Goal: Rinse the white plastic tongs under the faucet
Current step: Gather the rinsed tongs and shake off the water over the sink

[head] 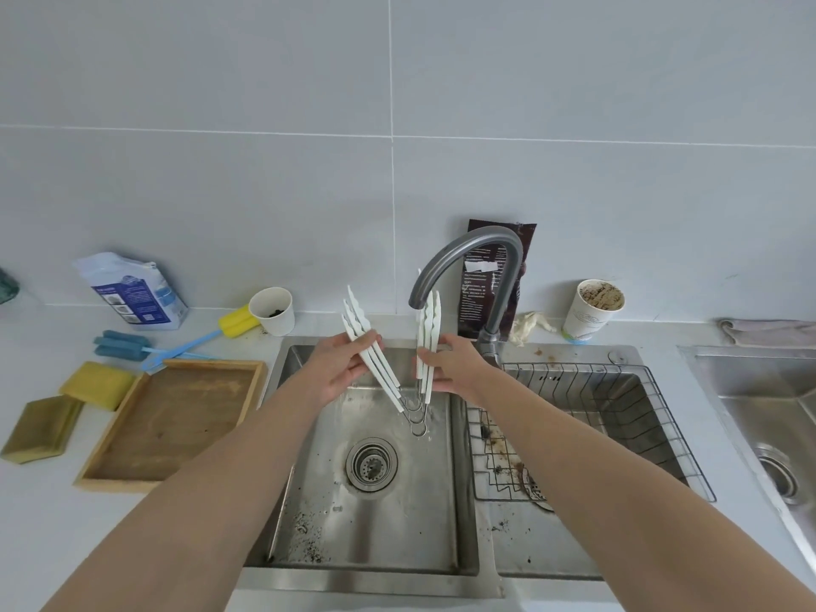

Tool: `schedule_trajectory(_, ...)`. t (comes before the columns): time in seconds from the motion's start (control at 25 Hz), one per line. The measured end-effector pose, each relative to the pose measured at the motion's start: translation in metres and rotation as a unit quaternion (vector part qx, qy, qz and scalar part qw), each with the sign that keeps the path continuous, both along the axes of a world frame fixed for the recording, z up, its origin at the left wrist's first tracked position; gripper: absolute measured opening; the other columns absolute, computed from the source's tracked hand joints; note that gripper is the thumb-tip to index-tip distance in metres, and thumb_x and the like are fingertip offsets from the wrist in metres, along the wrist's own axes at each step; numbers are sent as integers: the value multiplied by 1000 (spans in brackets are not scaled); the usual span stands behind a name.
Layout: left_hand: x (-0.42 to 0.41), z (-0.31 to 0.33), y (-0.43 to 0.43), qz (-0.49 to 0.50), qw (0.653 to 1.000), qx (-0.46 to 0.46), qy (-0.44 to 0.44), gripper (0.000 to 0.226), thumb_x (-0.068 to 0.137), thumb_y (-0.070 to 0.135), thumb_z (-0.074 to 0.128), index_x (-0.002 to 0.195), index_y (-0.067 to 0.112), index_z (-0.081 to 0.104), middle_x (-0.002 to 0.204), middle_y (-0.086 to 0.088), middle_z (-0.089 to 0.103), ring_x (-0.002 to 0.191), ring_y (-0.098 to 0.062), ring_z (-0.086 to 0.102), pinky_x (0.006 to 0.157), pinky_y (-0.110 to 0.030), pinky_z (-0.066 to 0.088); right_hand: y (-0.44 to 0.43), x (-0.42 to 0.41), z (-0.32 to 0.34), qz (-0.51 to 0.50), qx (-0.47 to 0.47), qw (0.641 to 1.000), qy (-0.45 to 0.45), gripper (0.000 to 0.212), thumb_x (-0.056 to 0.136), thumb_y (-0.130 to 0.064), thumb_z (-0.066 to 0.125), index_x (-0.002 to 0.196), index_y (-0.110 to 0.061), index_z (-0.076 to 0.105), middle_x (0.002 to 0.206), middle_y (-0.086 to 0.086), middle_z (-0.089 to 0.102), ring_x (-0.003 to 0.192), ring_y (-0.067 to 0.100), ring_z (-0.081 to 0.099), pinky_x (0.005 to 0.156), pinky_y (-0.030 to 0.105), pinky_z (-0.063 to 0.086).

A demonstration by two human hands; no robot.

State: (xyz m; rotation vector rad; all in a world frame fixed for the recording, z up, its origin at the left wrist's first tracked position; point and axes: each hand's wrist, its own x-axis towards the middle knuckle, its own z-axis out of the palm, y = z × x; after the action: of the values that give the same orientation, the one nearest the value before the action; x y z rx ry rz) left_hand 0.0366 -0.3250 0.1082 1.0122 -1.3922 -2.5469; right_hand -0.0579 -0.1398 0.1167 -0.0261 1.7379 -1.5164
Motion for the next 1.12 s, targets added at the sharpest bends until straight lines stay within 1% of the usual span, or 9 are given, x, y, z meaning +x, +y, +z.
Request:
schedule_trajectory(0.08, 7, 0, -5, 17, 1000, 1, 2, 21, 89, 6, 67, 108, -3, 63, 99, -15, 71, 92, -22, 71, 82, -35, 58, -12, 2, -1, 7, -3, 1000, -2, 31, 94, -15, 66, 123, -10, 55, 99, 14, 73, 83, 30, 73, 77, 44, 61)
schedule_trajectory(0.16, 12, 1, -8, 35, 999, 3, 7, 18, 89, 5, 66, 105, -2, 64, 98, -14, 70, 92, -22, 70, 74, -31, 60, -20, 2, 0, 10, -9, 1000, -11, 28, 95, -17, 65, 120, -9, 57, 105, 17, 72, 93, 34, 72, 85, 47, 59)
schedule_trajectory(0.24, 13, 1, -8, 48, 999, 1, 11, 21, 89, 5, 66, 108, -3, 63, 99, -14, 70, 94, -22, 69, 80, -32, 59, -24, 0, 0, 12, -25, 999, -28, 25, 95, -14, 65, 118, -6, 58, 107, 18, 70, 100, 37, 69, 92, 50, 56)
schedule_trajectory(0.32, 13, 2, -4, 57, 998, 0, 16, 25, 88, 5, 67, 111, -4, 63, 100, -14, 70, 97, -23, 68, 91, -37, 55, -25, -5, 3, 12, -51, 998, -40, 21, 96, -9, 62, 115, -3, 59, 100, 15, 69, 93, 32, 67, 95, 49, 53)
schedule_trajectory(0.44, 10, 3, 3, 68, 997, 6, 22, 17, 88, 4, 67, 104, -2, 65, 96, -13, 70, 94, -23, 69, 92, -39, 55, -26, -10, 6, -1, -69, 997, -33, 24, 97, -9, 59, 119, 0, 56, 96, 11, 68, 82, 24, 65, 83, 41, 53)
schedule_trajectory(0.56, 5, 6, 10, 83, 996, 13, 26, 10, 88, 2, 67, 98, 0, 65, 93, -12, 70, 94, -24, 68, 91, -39, 54, -25, -12, 7, -17, -81, 997, -13, 27, 97, -7, 59, 123, 2, 53, 97, 14, 67, 82, 24, 67, 78, 38, 54)
schedule_trajectory(0.64, 3, 7, 15, 93, 995, 22, 31, 9, 88, 0, 66, 97, 0, 64, 93, -13, 70, 95, -24, 67, 95, -40, 52, -21, -14, 6, -16, -82, 997, 0, 27, 96, -2, 60, 121, 3, 54, 96, 14, 67, 84, 25, 68, 81, 38, 56)
schedule_trajectory(0.8, 2, 7, 17, 91, 995, 32, 34, 15, 87, 2, 68, 101, -2, 64, 100, -15, 69, 101, -26, 66, 86, -36, 55, -13, -16, 5, 5, -72, 997, 11, 30, 94, 0, 61, 123, 4, 55, 97, 17, 68, 93, 27, 67, 98, 51, 52)
schedule_trajectory(1.12, 2, 4, 20, 102, 993, 49, 28, 11, 88, 1, 66, 98, -2, 63, 100, -16, 69, 99, -26, 66, 92, -39, 53, -4, -14, 4, 42, -54, 997, 22, 27, 93, -1, 63, 119, 1, 60, 102, 24, 70, 93, 25, 68, 94, 42, 56)
